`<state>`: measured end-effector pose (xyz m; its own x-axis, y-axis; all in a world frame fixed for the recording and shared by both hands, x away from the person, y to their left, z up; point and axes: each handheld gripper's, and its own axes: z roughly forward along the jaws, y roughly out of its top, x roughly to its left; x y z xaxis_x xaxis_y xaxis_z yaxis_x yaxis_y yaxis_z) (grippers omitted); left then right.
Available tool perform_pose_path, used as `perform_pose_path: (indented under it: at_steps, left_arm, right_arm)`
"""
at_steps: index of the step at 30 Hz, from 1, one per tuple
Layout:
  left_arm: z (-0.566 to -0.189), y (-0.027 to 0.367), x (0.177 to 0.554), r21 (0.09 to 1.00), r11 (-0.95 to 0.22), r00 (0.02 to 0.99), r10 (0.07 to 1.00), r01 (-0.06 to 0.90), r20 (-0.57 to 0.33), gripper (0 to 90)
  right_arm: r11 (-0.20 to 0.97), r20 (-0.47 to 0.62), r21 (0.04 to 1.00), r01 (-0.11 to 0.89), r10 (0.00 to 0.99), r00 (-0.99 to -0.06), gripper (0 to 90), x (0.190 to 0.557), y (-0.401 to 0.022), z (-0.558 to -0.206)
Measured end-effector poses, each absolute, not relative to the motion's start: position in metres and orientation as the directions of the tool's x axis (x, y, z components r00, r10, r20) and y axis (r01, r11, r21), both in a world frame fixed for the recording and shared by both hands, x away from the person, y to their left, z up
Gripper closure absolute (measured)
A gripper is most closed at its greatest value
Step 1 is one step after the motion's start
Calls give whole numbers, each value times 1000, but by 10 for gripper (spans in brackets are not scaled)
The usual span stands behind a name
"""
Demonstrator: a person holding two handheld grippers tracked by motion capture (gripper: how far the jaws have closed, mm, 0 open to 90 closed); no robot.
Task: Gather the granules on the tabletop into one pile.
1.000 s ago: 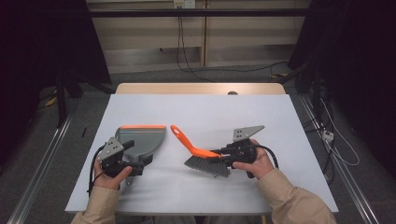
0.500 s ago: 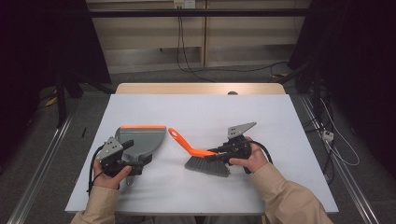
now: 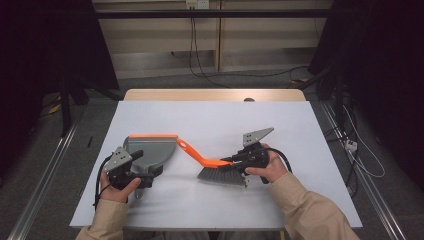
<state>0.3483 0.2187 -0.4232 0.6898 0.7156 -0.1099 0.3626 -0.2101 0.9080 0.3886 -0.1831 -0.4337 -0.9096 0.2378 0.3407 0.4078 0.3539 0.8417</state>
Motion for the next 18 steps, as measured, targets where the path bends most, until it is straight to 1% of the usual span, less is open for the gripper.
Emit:
perform_pose_path:
  at_steps: [3, 7, 11, 18]
  left_arm:
    - [-423, 218, 348, 908, -214, 693, 714, 359, -106, 56]
    - [-423, 217, 348, 907, -213, 691, 715, 362, -107, 56]
    - [-423, 218, 349, 908, -209, 688, 717, 362, -109, 56]
    - [-423, 219, 349, 908, -204, 685, 719, 365, -113, 56]
  right_arm:
    - [348, 354, 842, 412, 219, -909, 712, 381, -188, -431]
    - [387, 352, 824, 414, 223, -909, 712, 376, -195, -439]
    - [371, 345, 831, 414, 239, -908, 712, 384, -202, -444]
    - [379, 319, 842, 384, 225, -921, 711, 400, -201, -446]
